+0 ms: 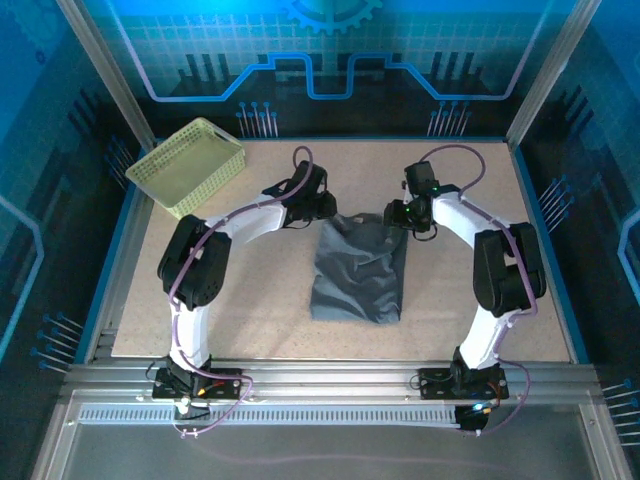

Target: Fold the inside-out t-shirt

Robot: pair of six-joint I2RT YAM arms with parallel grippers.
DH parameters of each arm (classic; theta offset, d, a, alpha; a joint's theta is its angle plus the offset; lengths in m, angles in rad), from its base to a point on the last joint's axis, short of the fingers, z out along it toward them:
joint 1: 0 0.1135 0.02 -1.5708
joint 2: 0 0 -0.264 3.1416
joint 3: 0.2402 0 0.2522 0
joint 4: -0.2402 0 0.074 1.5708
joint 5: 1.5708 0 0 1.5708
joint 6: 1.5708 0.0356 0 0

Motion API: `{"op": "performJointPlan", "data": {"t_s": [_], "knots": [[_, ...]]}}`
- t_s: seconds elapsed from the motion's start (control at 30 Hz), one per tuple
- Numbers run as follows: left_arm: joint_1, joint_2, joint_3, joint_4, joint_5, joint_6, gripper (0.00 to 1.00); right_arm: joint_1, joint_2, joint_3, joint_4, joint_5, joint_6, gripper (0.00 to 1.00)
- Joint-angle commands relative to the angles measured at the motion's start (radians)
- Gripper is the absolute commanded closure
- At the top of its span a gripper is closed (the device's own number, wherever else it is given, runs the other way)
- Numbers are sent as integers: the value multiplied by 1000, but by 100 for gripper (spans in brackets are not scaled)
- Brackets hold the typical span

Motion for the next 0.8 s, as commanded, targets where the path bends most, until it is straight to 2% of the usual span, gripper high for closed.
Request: {"op": "performJointPlan", "data": {"t_s": [0.0, 0.13, 0.37, 0.53, 0.67, 0.77], "knots": [[17, 39, 12, -57, -42, -51, 67, -7, 24, 41, -1, -11, -29, 43], [10, 25, 35, -75, -73, 52, 58, -4, 42, 73, -27, 9, -45, 43], [-83, -31, 34, -30, -114, 437, 29, 11, 45, 100, -56, 34, -65, 45], [-158, -19, 32, -37, -129, 665, 20, 15, 41, 99, -63, 46, -63, 45], [-173, 18, 68, -70, -149, 726, 17, 15, 33, 90, -62, 45, -62, 45], [-175, 76, 124, -108, -240, 734, 18, 16, 28, 83, -62, 49, -60, 45]]}}
